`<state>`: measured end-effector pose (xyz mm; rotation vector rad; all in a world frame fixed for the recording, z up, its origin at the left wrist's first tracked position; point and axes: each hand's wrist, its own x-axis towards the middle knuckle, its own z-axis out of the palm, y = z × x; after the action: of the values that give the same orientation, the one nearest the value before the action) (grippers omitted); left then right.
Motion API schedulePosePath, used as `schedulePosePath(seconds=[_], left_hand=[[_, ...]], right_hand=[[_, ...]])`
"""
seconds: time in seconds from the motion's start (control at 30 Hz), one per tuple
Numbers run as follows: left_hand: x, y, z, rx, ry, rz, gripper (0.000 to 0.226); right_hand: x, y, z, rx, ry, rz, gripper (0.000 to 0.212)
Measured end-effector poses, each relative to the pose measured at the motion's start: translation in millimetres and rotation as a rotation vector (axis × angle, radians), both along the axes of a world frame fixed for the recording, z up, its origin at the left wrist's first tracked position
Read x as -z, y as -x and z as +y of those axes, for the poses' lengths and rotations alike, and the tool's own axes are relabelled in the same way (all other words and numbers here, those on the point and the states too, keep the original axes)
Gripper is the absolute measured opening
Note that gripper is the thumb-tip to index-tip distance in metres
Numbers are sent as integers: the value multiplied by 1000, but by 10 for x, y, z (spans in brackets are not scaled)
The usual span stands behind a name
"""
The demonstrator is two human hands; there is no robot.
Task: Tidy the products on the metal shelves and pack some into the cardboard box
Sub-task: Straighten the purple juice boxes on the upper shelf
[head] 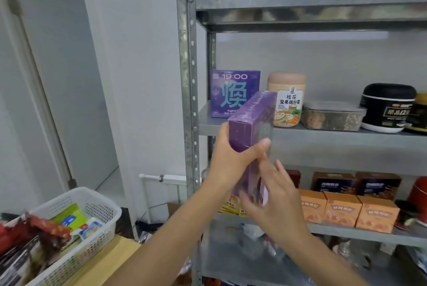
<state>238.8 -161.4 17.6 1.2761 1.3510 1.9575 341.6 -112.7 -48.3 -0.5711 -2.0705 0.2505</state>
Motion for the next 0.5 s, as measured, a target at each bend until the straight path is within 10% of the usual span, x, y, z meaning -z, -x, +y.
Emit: schedulePosePath(seconds=[0.1, 0.27, 0.5], left_hand=[[-23, 246, 33, -8, -2, -103, 25], [-152, 587, 82, 138, -14, 14, 35], [-374, 710, 327, 67, -20, 157, 27]], right_hand=[[-26, -29, 91, -48, -28, 84, 63], [-371, -118, 603, -212, 657, 227, 100], [-467, 29, 1046, -228, 655, 270, 58]])
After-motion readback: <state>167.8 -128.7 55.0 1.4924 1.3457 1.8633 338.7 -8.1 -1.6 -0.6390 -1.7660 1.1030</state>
